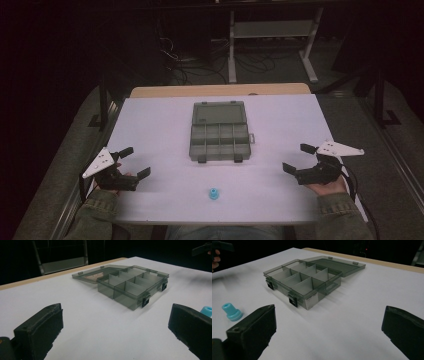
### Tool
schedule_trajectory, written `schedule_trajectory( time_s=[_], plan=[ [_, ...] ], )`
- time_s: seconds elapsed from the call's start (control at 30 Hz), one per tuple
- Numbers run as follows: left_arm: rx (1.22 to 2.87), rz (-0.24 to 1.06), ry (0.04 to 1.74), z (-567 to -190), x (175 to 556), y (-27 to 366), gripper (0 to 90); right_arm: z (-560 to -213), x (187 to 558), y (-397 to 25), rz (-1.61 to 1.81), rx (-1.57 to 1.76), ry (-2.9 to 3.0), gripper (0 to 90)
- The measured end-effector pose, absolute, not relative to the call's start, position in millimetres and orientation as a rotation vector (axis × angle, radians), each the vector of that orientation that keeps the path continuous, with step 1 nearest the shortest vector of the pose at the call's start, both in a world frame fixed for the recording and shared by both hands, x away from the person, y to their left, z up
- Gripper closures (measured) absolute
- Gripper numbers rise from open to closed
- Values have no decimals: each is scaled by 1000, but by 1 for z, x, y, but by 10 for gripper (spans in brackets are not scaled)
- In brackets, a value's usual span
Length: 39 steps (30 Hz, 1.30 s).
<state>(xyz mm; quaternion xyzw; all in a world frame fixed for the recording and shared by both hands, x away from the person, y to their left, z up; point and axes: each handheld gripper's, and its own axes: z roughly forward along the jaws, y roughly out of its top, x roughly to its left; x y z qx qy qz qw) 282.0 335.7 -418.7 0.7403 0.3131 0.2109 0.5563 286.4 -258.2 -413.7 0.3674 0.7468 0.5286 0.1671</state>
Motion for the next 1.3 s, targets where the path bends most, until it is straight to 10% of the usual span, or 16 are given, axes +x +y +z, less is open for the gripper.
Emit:
schedule_trajectory(
  time_s=[1.3],
  plan=[
    [1759,495,737,-419,283,333,0,-392,288,-235,1483,943,2225,0]
  ],
)
